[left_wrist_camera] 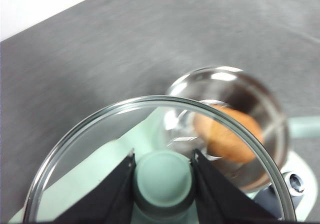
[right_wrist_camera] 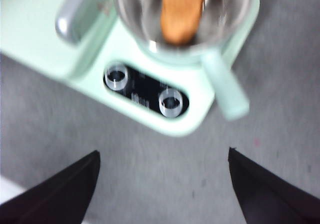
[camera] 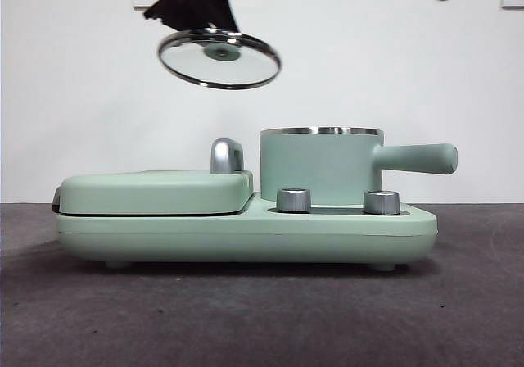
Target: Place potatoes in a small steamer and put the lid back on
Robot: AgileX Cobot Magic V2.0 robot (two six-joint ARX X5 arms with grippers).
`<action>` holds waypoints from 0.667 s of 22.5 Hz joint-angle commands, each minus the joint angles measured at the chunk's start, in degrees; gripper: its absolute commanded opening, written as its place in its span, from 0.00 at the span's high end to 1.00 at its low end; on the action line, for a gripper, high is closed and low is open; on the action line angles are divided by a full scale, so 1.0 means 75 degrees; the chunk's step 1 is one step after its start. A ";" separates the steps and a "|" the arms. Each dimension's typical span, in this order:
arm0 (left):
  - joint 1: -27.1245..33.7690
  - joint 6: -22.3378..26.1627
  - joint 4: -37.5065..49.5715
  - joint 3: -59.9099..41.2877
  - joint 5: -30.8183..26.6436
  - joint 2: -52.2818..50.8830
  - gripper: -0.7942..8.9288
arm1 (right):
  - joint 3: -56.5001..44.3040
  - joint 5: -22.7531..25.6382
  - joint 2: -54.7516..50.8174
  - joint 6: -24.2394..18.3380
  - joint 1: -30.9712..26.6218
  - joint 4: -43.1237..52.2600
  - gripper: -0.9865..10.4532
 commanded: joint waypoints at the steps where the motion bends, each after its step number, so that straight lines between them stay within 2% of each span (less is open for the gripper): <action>1: -0.0286 0.0044 0.0358 0.0187 0.0050 0.0329 0.90 | -0.0962 0.0020 -0.0930 -0.0070 0.0114 -0.0440 0.56; 5: -0.0793 0.0050 0.0860 0.0187 0.0050 0.0682 0.90 | -0.3226 -0.0169 -0.3229 0.0251 0.0143 0.1102 0.56; 8: -0.1070 0.0064 0.1241 0.0187 0.0050 0.1017 0.90 | -0.4479 -0.0163 -0.4674 0.0274 0.0143 0.1603 0.56; 12: -0.1384 0.0286 0.1708 0.0187 0.0050 0.1405 0.90 | -0.5368 -0.0163 -0.6050 0.0714 0.0140 0.1661 0.56; 15: -0.1507 0.0341 0.2101 0.0187 0.0047 0.1527 0.90 | -0.5470 -0.0154 -0.6607 0.1005 0.0140 0.1687 0.56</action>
